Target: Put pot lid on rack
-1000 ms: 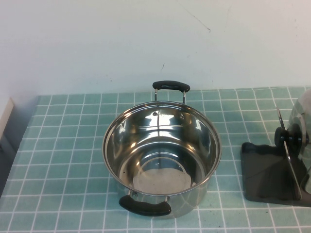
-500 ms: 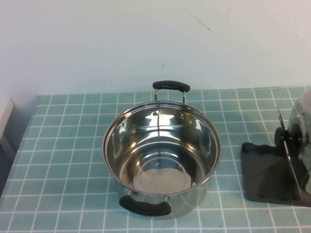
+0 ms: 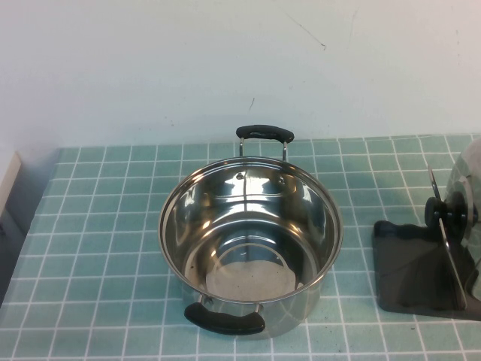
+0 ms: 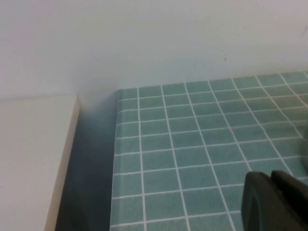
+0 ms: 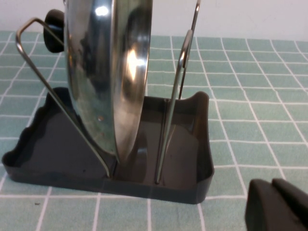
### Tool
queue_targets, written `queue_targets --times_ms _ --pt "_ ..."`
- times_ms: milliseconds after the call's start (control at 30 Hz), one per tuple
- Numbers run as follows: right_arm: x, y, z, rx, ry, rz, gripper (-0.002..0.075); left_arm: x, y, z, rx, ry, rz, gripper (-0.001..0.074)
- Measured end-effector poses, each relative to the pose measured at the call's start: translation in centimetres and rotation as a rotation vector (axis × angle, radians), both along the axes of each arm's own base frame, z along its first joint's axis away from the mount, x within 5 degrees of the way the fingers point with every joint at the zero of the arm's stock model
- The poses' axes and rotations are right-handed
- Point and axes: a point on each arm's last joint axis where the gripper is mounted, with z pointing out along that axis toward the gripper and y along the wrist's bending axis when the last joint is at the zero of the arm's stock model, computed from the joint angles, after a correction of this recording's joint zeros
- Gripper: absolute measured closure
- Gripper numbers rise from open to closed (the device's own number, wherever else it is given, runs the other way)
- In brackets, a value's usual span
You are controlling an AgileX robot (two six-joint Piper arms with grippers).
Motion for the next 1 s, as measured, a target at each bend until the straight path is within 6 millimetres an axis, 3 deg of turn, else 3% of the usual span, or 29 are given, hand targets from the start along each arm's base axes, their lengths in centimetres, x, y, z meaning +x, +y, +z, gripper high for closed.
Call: queue_targets --times_ms 233,500,767,1000 --pt "0.0 0.0 0.0 0.000 0.000 0.000 0.0727 -0.3 -0.1 -3.0 0.006 -0.066 0.028 0.0737" --pt "0.0 0.0 0.0 0.000 0.000 0.000 0.0727 -0.4 0.4 -3.1 -0.092 -0.068 0.137 0.0737" --pt "0.0 0.0 0.0 0.000 0.000 0.000 0.0727 -0.6 -0.2 -4.4 -0.070 0.072 0.027 0.0737" --pt "0.0 0.0 0.0 0.000 0.000 0.000 0.0727 -0.6 -0.4 -4.4 -0.005 0.078 -0.013 0.0737"
